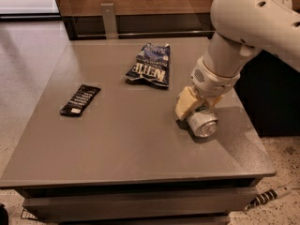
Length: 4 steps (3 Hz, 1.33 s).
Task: Place 7up can upright
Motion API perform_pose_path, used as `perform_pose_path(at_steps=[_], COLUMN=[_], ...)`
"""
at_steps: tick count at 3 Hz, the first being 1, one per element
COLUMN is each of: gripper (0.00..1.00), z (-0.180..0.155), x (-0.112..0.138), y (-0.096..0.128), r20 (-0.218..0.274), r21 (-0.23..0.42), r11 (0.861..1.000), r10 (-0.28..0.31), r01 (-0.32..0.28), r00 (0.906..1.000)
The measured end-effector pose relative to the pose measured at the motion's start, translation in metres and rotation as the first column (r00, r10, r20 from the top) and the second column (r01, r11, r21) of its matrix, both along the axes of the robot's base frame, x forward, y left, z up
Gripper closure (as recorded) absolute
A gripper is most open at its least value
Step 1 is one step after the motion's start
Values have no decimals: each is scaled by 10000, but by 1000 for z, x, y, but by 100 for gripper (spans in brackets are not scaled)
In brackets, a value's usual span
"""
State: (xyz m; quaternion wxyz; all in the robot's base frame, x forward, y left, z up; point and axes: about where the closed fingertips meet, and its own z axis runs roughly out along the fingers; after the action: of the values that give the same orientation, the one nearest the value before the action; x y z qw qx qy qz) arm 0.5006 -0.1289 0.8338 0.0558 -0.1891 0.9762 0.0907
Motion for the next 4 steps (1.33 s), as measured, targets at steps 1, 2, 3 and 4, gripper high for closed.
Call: perform_pose_path(at_steps=[1, 2, 3, 4], gripper=[100, 100, 100, 100], z=[33, 67, 102, 119], x=[3, 4, 9, 11], y=[-23, -42, -48, -41], r20=[996, 2230, 4017, 5294], r21=[325, 973, 1896, 2502], r11=[9988, 9941, 9818, 9637], r10=[-398, -686, -681, -560], r01=[367, 478, -102, -927], r00=[9942, 9724, 9133, 8465])
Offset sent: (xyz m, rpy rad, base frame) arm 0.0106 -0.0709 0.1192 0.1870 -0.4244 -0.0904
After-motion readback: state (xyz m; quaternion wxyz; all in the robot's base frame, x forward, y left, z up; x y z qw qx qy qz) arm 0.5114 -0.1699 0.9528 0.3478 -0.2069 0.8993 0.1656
